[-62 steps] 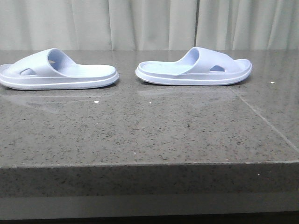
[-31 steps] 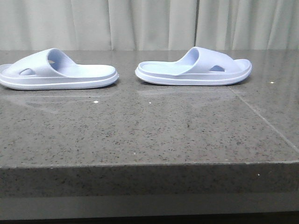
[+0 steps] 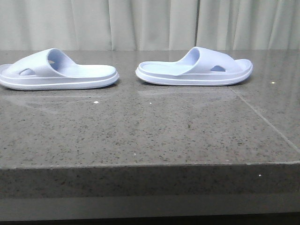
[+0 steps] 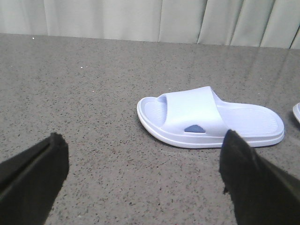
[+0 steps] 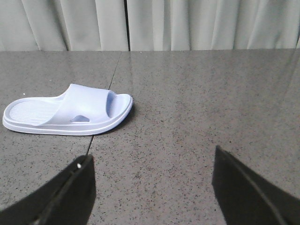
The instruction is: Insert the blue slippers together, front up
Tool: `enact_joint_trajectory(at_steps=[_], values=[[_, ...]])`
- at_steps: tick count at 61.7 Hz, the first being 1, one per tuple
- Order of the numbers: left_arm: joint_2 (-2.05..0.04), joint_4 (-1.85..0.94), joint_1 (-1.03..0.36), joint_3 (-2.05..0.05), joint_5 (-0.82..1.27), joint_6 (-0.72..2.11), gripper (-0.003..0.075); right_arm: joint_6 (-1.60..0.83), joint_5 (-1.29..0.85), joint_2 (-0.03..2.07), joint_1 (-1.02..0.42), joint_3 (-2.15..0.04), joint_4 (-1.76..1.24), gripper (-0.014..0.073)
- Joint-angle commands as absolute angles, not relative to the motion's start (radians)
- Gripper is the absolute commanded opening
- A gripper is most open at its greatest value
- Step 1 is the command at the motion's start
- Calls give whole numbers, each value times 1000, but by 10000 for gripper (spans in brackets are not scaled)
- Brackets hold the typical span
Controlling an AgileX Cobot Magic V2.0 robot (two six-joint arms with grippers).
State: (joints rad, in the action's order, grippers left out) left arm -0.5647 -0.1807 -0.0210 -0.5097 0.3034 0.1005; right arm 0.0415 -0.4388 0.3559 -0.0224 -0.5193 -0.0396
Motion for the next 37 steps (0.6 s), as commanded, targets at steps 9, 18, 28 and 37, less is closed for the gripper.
enact_joint_trajectory(at_steps=[9,18,28,37], values=[[-822,-314,-21,-730,335,91,639,37,-347,519,-21,-615,-57,544],[-1049,-365,60,-852,337,93,637,37,-321,550,-21,-637,-57,544],[-1298,-601,185,-1020,488,296,565,37,-330,550,-21,-637,-56,544],[-1521,-881,250,-1159,690,550,438,37,-332,550,-21,-637,-56,544]])
